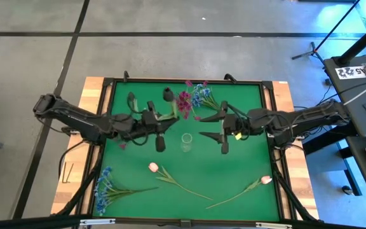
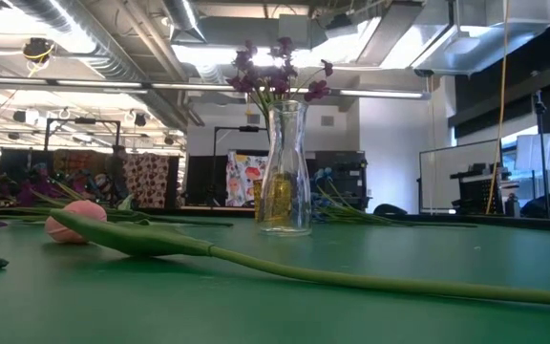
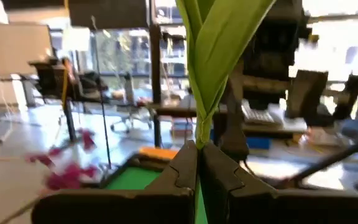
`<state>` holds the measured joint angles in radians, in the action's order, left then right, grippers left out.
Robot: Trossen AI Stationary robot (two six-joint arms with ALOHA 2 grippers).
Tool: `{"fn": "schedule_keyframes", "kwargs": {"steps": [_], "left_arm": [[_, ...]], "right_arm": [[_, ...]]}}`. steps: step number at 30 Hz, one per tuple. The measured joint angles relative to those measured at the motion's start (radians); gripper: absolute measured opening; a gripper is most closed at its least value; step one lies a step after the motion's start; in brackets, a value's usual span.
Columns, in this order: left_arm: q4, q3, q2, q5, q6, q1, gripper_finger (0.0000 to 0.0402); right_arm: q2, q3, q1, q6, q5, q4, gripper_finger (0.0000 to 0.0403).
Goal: Sort flowers into vase by color
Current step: Put the bottom flowers into the yellow vase
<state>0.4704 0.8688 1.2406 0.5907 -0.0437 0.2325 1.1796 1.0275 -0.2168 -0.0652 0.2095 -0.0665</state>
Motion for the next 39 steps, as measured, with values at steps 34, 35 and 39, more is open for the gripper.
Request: {"fn": "schedule_keyframes", "kwargs": {"steps": [34, 35, 39], "left_arm": [[-0.332, 0.000, -0.408, 0.048, -0.042, -0.311, 0.0002], [-0.333, 0.000, -0.419, 0.036, -0.037, -0.309, 0.0002], [-0.330, 0.000, -0.465, -0.051, -0.027, -0.283, 0.0002]], "right_arm": [[-0.128, -0.016, 0.000, 0.137, 0.359, 0.478, 0.0176], [-0.128, -0.016, 0.000, 0.140, 0.359, 0.486, 0.0176], [-0.128, -0.016, 0.000, 0.144, 0.359, 0.485, 0.0176]]}}
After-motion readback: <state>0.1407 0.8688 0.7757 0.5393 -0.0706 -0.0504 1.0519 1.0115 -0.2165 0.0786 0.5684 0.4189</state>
